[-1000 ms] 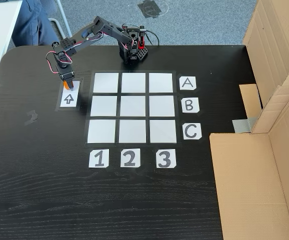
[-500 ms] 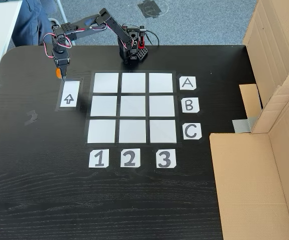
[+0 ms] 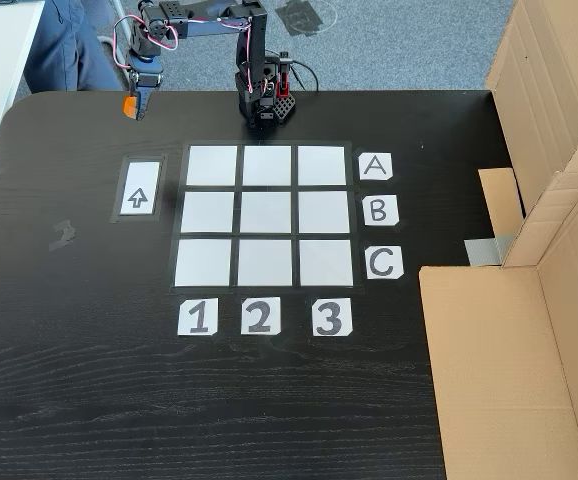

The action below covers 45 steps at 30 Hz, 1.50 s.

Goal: Pick up the round, orange token and place it in the grid on square A1.

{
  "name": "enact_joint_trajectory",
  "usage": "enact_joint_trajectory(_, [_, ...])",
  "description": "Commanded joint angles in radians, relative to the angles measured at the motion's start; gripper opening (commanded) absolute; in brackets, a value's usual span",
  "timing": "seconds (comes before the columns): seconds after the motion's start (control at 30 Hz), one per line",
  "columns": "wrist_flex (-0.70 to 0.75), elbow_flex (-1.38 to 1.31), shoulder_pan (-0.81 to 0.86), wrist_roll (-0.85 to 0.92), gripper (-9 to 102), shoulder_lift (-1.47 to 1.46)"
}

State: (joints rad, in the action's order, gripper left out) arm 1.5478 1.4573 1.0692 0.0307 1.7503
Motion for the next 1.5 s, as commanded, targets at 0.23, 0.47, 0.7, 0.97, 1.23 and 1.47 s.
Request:
enact_joint_trajectory(0.23, [-0.006,0.367,-0.074,0.018,8,0.419])
enact_joint_trajectory(0.47, [-0.006,0.615,-0.143,0.023,8,0.603])
enact_joint_trajectory(0.7, [-0.006,0.79,-0.219,0.028,8,0.664])
enact_joint_trajectory(0.97, [-0.034,0.904,-0.318,0.023,8,0.612])
enact_joint_trajectory(1.23, [-0.133,0.914,-0.331,0.025,8,0.476])
enact_joint_trajectory(1.47, [-0.235,0.896,-0.328,0.025,8,0.325])
